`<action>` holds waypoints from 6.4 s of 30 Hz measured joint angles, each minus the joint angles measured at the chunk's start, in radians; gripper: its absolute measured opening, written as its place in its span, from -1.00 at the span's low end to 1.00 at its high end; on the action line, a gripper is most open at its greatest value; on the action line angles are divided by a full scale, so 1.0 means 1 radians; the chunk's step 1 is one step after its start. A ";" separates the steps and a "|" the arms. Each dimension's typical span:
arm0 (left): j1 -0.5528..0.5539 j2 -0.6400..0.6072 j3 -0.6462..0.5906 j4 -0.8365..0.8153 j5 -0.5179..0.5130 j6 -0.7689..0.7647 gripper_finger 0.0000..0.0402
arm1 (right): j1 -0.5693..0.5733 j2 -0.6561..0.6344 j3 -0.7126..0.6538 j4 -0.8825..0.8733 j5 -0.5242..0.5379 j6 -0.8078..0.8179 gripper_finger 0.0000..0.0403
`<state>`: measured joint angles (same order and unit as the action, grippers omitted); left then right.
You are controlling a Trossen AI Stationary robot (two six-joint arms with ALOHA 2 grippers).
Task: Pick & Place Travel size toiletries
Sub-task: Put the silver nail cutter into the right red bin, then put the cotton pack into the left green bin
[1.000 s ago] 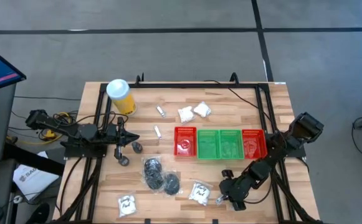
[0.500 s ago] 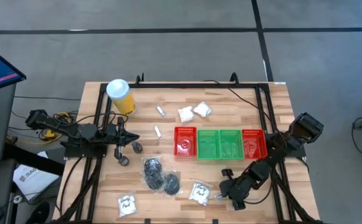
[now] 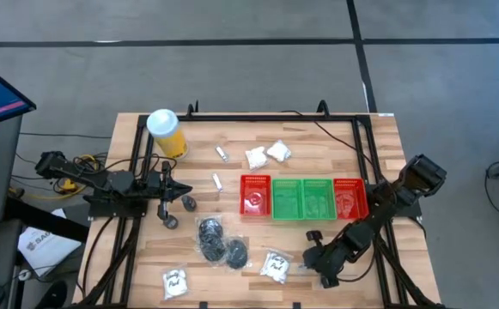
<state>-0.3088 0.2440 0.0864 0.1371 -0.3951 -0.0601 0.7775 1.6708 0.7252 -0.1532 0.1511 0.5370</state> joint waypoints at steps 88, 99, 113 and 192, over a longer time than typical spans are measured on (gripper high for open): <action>0.000 0.000 0.000 0.022 0.000 0.000 -0.94 | 0.104 -0.442 0.008 -1.276 0.345 1.289 -0.82; 0.000 0.000 0.000 0.024 0.000 0.000 -0.94 | 0.103 -0.438 0.008 -1.275 0.344 1.287 -0.70; 0.000 0.000 0.000 0.024 0.000 0.000 -0.94 | 0.097 -0.438 0.008 -1.275 0.344 1.286 -0.66; 0.000 0.000 0.000 0.028 0.000 0.000 -0.94 | -0.053 0.047 0.017 0.063 0.143 0.159 -0.17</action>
<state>-0.3091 0.2443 0.0861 0.1654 -0.3951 -0.0601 0.7248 1.7174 0.7425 -0.0907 0.2946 0.6956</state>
